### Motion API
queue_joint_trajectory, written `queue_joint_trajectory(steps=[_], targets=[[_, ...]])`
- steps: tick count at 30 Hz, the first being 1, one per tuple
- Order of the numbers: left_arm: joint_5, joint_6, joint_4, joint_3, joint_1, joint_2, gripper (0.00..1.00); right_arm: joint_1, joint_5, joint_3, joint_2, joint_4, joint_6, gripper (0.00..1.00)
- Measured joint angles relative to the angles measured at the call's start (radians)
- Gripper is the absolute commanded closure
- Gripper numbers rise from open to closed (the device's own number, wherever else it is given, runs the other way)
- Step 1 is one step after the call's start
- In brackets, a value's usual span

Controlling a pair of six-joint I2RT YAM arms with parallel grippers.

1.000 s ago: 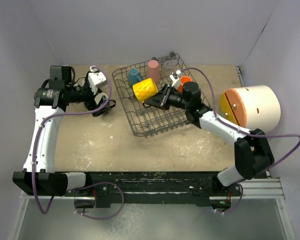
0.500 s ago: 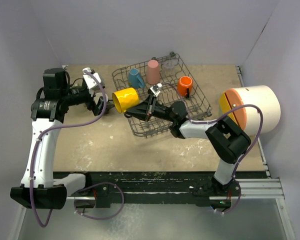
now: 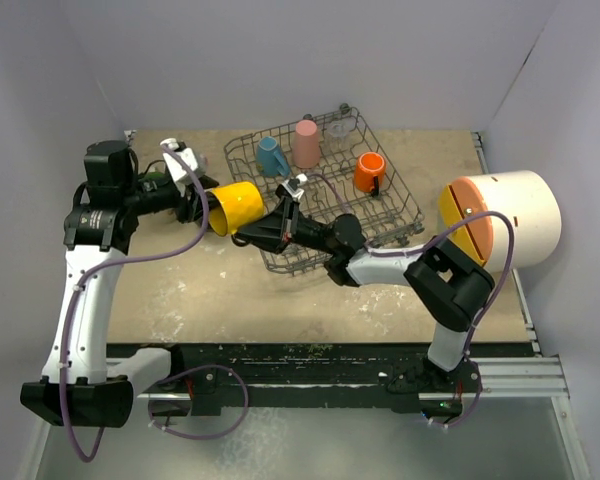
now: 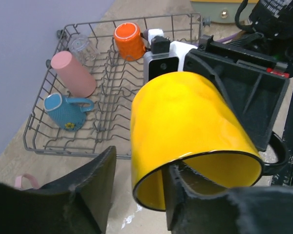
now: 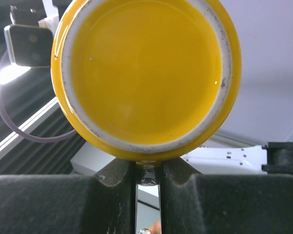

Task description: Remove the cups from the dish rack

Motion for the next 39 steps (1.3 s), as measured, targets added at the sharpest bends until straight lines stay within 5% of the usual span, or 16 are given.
queue_joint_trajectory(steps=[5,8,10,14,21,30,35,39], targets=[[0.029,-0.030,0.017,0.000,0.000,-0.010,0.64,0.023,0.030,0.053,0.031,0.010,0.024,1.00],[0.027,-0.031,0.035,0.000,0.010,-0.009,0.80,0.033,0.047,0.082,0.057,0.017,0.034,0.97],[0.021,-0.016,0.047,-0.003,0.012,-0.009,1.00,0.038,0.051,0.086,0.066,0.023,0.051,0.83],[-0.003,0.036,0.054,-0.011,0.018,-0.013,1.00,0.033,0.071,0.086,0.064,0.060,0.102,0.49],[-0.127,0.048,-0.082,-0.014,0.000,0.009,1.00,0.008,0.035,0.016,-0.001,0.012,0.010,0.15],[-0.481,0.200,-0.327,0.037,-0.004,0.138,1.00,-0.192,0.007,-0.116,-0.208,-0.387,-0.230,0.05],[-0.654,0.286,-0.401,0.002,0.024,0.169,1.00,-0.234,0.101,-0.071,-0.357,-0.817,-0.504,0.00],[-0.700,0.349,-0.417,-0.010,0.156,0.236,1.00,-0.236,0.240,0.063,-0.423,-1.174,-0.748,0.00]])
